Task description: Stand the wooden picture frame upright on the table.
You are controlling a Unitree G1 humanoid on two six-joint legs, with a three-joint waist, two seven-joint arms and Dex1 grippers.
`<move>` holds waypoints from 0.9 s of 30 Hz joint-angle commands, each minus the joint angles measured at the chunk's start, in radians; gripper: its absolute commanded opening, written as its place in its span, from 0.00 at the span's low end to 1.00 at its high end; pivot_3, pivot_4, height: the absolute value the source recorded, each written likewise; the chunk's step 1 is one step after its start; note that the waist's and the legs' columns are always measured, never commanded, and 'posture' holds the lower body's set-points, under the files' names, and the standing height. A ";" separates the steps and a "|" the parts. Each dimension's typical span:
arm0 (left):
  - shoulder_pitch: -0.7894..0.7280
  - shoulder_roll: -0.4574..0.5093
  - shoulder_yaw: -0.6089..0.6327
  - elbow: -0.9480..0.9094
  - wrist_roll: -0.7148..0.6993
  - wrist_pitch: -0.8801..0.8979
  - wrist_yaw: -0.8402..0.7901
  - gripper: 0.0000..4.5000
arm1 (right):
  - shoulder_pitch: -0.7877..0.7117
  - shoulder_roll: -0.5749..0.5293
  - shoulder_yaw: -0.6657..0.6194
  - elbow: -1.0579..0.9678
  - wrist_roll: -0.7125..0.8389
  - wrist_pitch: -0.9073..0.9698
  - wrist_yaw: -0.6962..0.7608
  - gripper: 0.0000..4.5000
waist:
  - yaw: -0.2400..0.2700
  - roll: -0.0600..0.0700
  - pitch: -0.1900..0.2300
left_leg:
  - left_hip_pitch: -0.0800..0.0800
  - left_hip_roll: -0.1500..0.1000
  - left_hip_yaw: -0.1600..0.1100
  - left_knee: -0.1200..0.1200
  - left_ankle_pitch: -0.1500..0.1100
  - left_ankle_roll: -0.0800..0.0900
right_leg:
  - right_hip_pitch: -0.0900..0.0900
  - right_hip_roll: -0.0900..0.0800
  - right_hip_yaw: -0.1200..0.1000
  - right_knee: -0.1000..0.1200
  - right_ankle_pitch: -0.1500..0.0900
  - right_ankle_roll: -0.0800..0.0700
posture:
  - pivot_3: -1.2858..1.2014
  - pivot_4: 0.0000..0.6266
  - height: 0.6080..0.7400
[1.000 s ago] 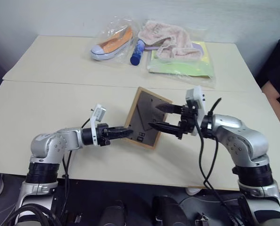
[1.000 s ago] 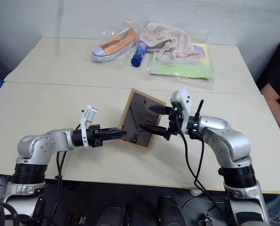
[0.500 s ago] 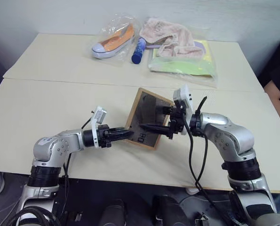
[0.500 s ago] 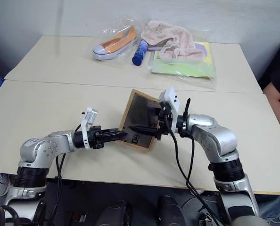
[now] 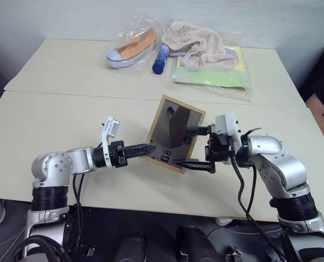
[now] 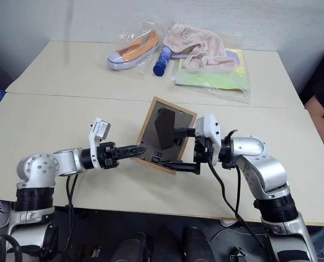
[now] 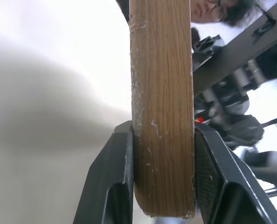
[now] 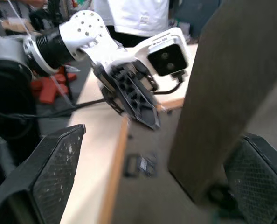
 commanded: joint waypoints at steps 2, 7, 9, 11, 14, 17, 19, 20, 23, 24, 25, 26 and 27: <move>-0.052 0.085 0.003 0.090 -0.115 0.153 0.039 0.28 | 0.012 -0.044 -0.169 0.011 0.010 -0.178 0.010 0.99 | 0.001 0.000 0.000 | 0.000 0.000 0.000 0.000 0.000 0.000 | 0.000 0.000 0.000 0.000 0.000 0.000 | 0.52 0.24 1.00; -0.086 0.214 -0.108 0.223 -0.295 0.155 0.075 0.28 | 0.067 -0.119 -0.140 0.111 -0.171 -0.593 0.145 0.99 | -0.002 0.000 0.000 | 0.001 0.000 0.000 0.000 0.000 0.000 | 0.000 0.000 0.000 0.000 0.000 0.000 | 0.52 0.24 1.00; -0.112 0.226 -0.136 0.269 -0.359 0.155 0.104 0.28 | 0.060 -0.109 -0.097 0.218 -0.293 -0.840 0.135 0.99 | -0.003 0.000 0.000 | 0.002 0.000 0.000 0.000 0.000 -0.001 | 0.001 0.000 0.001 -0.001 0.000 0.000 | 0.52 0.24 1.00; -0.141 0.229 -0.171 0.316 -0.428 0.155 0.144 0.28 | 0.029 -0.077 -0.067 0.343 -0.459 -1.081 0.031 0.99 | -0.004 0.000 0.000 | 0.002 0.000 0.001 0.000 0.001 -0.001 | 0.000 0.000 0.001 -0.001 0.000 0.000 | 0.52 0.24 1.00; -0.159 0.253 -0.254 0.324 -0.539 0.155 0.199 0.28 | -0.028 -0.016 -0.072 0.470 -0.719 -1.303 -0.202 0.99 | -0.014 0.000 0.000 | 0.002 0.000 0.001 0.001 0.001 -0.002 | -0.001 0.000 0.002 0.001 0.000 0.000 | 0.52 0.24 1.00; -0.158 0.272 -0.296 0.312 -0.636 0.155 0.258 0.28 | -0.051 0.014 -0.053 0.551 -0.840 -1.386 -0.350 0.99 | -0.025 0.000 0.000 | 0.001 0.001 0.001 0.000 0.002 -0.003 | -0.001 0.000 0.001 0.003 0.000 0.000 | 0.52 0.24 1.00; -0.157 0.274 -0.304 0.316 -0.699 0.155 0.299 0.28 | -0.054 0.018 -0.047 0.583 -0.898 -1.425 -0.435 0.95 | -0.026 0.000 0.000 | 0.002 0.001 0.001 0.001 0.002 -0.003 | -0.001 0.000 0.001 0.003 0.000 0.000 | 0.52 0.24 1.00; -0.157 0.274 -0.306 0.318 -0.724 0.155 0.320 0.28 | -0.056 0.015 -0.045 0.592 -0.923 -1.437 -0.470 0.91 | -0.026 0.000 0.000 | 0.002 0.001 0.000 0.001 0.002 -0.003 | -0.001 0.000 0.001 0.003 0.000 0.000 | 0.52 0.24 1.00; -0.154 0.279 -0.305 0.339 -0.812 0.142 0.391 0.28 | -0.050 -0.007 -0.037 0.618 -0.959 -1.453 -0.554 0.72 | -0.026 0.000 0.000 | 0.002 0.001 0.000 0.001 0.002 -0.003 | -0.001 0.000 0.001 0.003 0.000 0.000 | 0.52 0.24 1.00; -0.149 0.287 -0.311 0.346 -0.852 0.129 0.417 0.28 | -0.048 -0.015 -0.037 0.624 -0.974 -1.464 -0.584 0.64 | -0.026 0.000 0.000 | 0.002 0.001 0.001 0.001 0.002 -0.003 | -0.001 0.000 0.001 0.003 0.000 0.000 | 0.52 0.24 1.00; -0.142 0.295 -0.316 0.346 -0.889 0.112 0.442 0.28 | -0.047 -0.019 -0.043 0.624 -0.990 -1.477 -0.620 0.57 | -0.026 0.000 0.000 | 0.002 0.001 0.000 0.001 0.002 -0.003 | -0.001 0.000 0.001 0.003 0.000 0.000 | 0.52 0.24 1.00; -0.135 0.302 -0.324 0.343 -0.922 0.096 0.464 0.28 | -0.048 -0.024 -0.044 0.624 -1.004 -1.484 -0.649 0.49 | -0.027 0.000 0.000 | 0.002 0.000 0.000 0.001 0.002 -0.003 | -0.001 0.000 0.001 0.003 0.000 0.000 | 0.52 0.24 1.00; -0.131 0.306 -0.327 0.344 -0.942 0.084 0.483 0.28 | -0.049 -0.026 -0.043 0.624 -1.015 -1.482 -0.675 0.42 | -0.028 0.000 0.000 | 0.002 0.001 0.000 0.001 0.002 -0.003 | -0.001 0.000 0.001 0.003 0.000 0.000 | 0.52 0.24 1.00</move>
